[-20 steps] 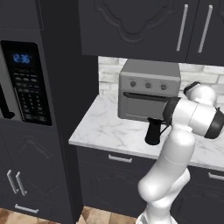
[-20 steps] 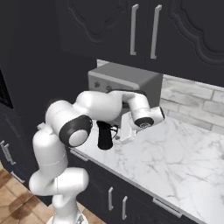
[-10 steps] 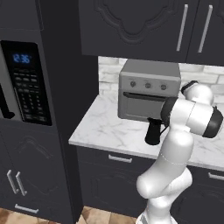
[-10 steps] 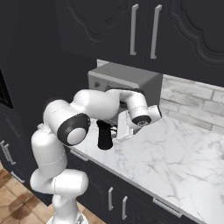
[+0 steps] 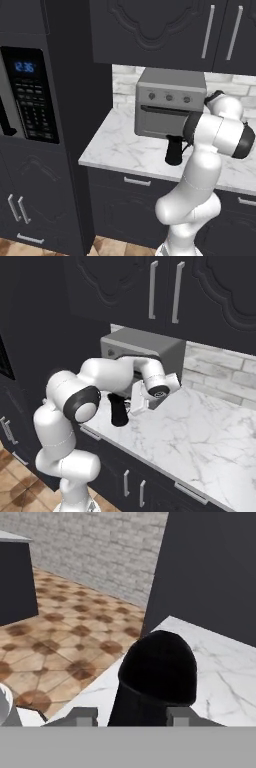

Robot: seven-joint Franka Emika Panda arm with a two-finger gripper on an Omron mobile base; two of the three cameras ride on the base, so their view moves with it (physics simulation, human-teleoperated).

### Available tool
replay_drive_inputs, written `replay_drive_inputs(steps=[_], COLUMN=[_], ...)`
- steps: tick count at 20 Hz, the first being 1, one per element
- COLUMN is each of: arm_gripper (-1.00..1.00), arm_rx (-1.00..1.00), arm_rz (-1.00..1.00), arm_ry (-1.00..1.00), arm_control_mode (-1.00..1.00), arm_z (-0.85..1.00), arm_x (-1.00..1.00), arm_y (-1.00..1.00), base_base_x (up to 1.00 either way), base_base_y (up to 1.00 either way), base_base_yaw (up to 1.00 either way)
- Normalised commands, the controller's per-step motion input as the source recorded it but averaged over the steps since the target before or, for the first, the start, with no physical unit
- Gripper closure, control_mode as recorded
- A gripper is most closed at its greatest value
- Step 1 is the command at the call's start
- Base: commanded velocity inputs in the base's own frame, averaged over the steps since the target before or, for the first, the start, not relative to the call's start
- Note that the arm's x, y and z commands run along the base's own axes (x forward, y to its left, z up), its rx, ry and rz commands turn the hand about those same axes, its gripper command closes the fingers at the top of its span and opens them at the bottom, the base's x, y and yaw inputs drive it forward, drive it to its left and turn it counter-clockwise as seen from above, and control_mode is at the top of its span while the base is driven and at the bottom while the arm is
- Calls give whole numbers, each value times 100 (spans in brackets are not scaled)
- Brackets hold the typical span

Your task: Move the squash and grapes from the second highest shelf to the top shelf to make space. Then, place the pitcher from the counter on the cleared second highest shelf.

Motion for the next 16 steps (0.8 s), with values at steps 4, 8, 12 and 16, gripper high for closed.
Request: replay_drive_inputs(steps=[4,8,12,16], arm_gripper=[100,100,100,100], arm_rx=[-1,0,0,0], arm_rz=[0,1,0,-13], arm_ry=[0,0,0,0], arm_control_mode=[-100,-100,-100,-100], arm_z=[-3,0,1,35], arm_x=[0,0,-63,-100], arm_y=[15,0,0,3], base_base_x=[0,0,0,0], base_base_y=[0,0,0,0], base_base_yaw=[0,0,0,0])
